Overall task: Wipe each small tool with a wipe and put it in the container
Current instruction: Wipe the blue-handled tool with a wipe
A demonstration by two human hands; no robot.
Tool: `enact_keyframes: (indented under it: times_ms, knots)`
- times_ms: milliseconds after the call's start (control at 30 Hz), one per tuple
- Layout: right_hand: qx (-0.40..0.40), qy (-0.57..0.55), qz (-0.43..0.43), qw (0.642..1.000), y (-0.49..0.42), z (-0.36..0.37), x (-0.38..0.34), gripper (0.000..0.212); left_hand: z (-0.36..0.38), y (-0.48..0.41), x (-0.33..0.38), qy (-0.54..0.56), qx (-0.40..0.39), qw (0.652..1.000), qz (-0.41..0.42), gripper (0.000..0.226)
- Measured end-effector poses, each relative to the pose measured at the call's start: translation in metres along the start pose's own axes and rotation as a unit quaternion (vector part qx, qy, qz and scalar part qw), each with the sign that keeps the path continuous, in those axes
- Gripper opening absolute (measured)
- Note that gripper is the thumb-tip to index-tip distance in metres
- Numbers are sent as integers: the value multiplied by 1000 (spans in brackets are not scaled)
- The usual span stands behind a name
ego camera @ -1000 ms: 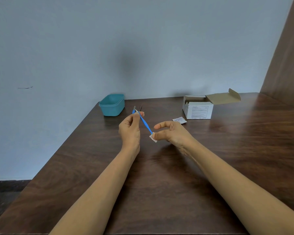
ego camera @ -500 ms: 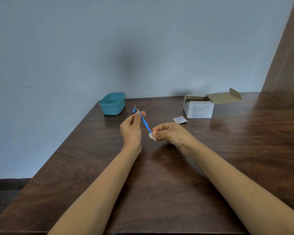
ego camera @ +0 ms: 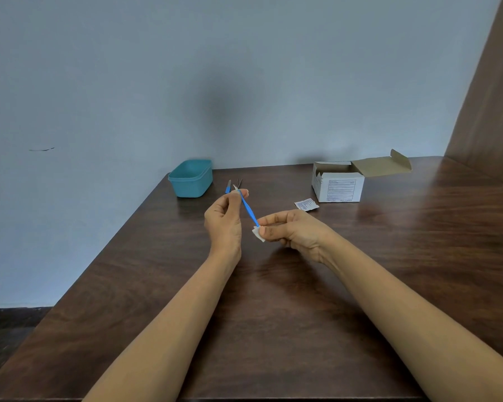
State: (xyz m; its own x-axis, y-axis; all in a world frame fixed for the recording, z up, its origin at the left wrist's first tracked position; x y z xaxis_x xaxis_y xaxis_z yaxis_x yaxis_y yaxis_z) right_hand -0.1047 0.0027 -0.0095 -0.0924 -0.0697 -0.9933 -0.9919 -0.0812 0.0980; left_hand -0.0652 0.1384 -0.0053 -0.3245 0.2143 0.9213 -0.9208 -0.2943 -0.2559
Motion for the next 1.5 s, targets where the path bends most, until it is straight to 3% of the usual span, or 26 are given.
enact_keyframes:
  times_ms: [300,567,733,900,1133,1500]
  knots:
    - [-27,15,-23,999,0,1,-3,17,1,1,1,-10,-6,1000,0,15]
    - [60,10,-20,998,-3,-11,1,31,1,2,2,-3,-7,1000,10,16]
    - [63,-8,-66,996,-3,-9,-3,19,-1,0,0,1,-2,1000,2,15]
    - [37,-29,-41,998,-4,-10,0,21,0,0,-2,-4,-8,1000,-4,15]
    - [94,-45,-15,994,-6,-15,5,38,1,-1,-1,-16,-23,999,14,17]
    - [74,-79,-7,994,-10,-15,7,38,6,2,-3,-52,-52,997,28,19]
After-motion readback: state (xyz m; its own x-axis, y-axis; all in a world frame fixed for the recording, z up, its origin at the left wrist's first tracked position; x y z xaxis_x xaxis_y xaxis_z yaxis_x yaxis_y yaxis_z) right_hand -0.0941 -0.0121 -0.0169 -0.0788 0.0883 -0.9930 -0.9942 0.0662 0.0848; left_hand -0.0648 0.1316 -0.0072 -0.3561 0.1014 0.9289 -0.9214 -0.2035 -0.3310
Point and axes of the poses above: each hand's wrist, its own y-axis away from the middle knuckle, its own z-axis out of the palm, x = y × z, the point moved 5 cm from there along -y, towards the middle knuckle, and after that the axes turned 2 degrees about x, right-handed, at the moved point
